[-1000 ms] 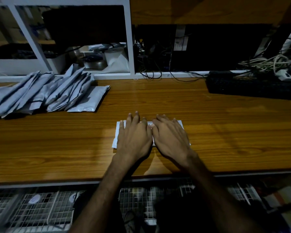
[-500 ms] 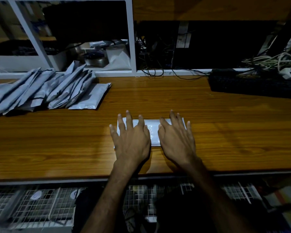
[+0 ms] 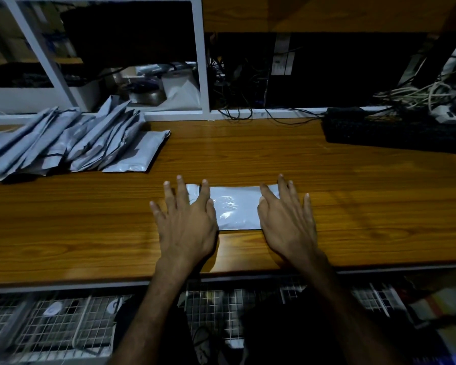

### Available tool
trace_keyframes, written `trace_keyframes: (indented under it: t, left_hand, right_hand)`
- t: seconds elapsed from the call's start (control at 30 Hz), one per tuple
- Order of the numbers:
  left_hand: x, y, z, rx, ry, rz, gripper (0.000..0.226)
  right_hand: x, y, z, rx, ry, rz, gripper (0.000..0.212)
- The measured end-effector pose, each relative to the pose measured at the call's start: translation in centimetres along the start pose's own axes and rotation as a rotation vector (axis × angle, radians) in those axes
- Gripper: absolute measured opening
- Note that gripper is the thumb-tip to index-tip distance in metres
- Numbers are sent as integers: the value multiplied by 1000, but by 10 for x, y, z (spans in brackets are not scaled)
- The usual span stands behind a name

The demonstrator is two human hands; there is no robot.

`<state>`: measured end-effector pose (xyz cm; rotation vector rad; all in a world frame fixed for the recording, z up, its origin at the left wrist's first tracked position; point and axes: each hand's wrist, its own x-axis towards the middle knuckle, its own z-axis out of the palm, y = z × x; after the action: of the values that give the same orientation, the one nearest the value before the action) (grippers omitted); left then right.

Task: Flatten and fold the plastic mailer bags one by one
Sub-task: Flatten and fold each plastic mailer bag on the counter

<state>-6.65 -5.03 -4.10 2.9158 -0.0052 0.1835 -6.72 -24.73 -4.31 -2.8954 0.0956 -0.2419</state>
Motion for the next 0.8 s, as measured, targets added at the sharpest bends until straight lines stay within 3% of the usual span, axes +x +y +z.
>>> trace_keyframes:
  t: [0.6,0.8]
  left_hand:
    - [-9,-43,-19,74,-98,-32,56]
    - [-11,-53,-22,45,-59,-68,55]
  right_hand:
    - [-1,37,-11,-35,-63,-10,54]
    - [1,49,-18,-55,-66,5,54]
